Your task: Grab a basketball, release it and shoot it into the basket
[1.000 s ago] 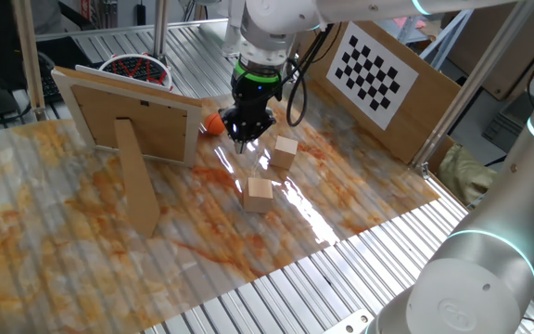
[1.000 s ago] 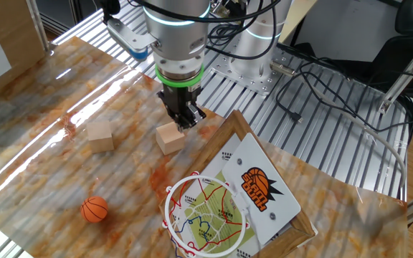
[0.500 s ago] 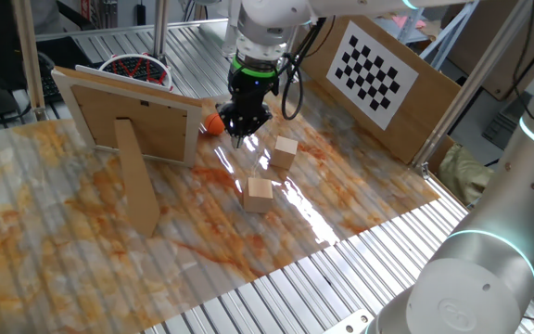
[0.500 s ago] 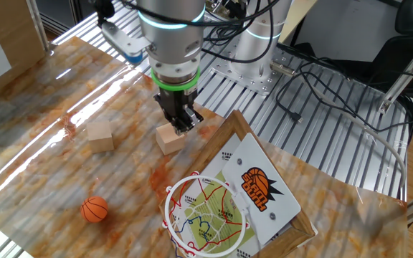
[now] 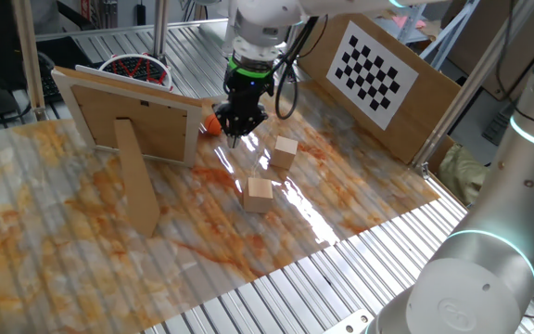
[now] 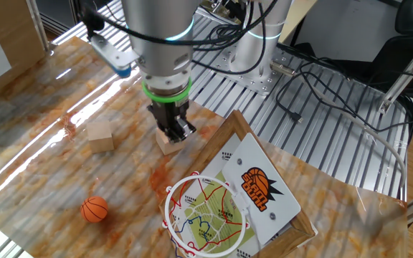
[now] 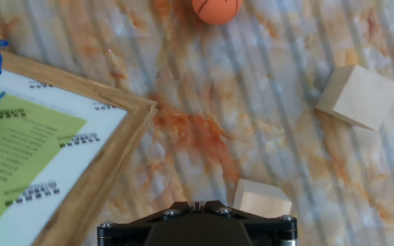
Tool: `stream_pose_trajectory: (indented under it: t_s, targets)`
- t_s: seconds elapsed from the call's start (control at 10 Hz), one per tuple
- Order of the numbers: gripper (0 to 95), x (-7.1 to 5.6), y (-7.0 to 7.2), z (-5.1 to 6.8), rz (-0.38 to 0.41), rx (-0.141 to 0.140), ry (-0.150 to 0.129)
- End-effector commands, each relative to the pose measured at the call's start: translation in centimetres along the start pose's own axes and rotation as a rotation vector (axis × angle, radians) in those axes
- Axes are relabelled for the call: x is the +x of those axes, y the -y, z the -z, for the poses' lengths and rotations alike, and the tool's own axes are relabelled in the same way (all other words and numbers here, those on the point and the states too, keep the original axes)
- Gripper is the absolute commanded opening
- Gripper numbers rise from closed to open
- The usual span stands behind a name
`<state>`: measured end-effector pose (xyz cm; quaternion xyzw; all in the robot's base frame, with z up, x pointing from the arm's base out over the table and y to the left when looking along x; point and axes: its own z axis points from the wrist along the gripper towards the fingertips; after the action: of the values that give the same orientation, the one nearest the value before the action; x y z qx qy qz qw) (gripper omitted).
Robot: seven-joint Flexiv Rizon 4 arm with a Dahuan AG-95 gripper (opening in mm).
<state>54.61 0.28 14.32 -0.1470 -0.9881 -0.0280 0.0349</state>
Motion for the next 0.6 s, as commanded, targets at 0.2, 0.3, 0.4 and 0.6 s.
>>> stream_pose_trajectory:
  t_s: [0.2,0.3,0.4,0.6]
  targets:
    - [0.0,-2.0,-0.2,-0.4,0.018,-0.009,-0.003]
    - [0.0,-2.7,-0.2,-0.5,0.025,-0.009,-0.004]
    - [0.0,-3.5,-0.1,-0.6,0.033,-0.009,-0.004]
    - [0.0,-5.0,-0.2,-0.7,0.041,-0.005,0.003]
